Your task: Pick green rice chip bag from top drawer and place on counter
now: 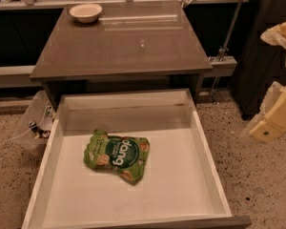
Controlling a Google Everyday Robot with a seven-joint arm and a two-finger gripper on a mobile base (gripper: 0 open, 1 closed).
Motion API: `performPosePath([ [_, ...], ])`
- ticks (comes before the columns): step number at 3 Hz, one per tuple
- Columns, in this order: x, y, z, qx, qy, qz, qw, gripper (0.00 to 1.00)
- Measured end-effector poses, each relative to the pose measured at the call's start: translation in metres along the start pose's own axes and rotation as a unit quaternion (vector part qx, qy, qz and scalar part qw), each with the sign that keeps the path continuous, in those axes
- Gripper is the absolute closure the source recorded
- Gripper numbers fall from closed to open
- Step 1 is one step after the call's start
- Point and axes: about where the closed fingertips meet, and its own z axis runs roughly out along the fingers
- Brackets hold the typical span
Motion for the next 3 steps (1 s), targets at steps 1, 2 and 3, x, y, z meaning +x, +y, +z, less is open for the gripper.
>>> performPosePath([
  [1, 0.0, 0.0, -0.001, 0.0, 0.0, 0.0, 1.0, 0.0],
  [2, 0.01, 0.006, 0.027, -0.031, -0.009, 0.027, 0.9991, 0.0],
  [3, 0.02, 0.027, 0.074, -0.086, -0.037, 0.045, 0.9946, 0.0],
])
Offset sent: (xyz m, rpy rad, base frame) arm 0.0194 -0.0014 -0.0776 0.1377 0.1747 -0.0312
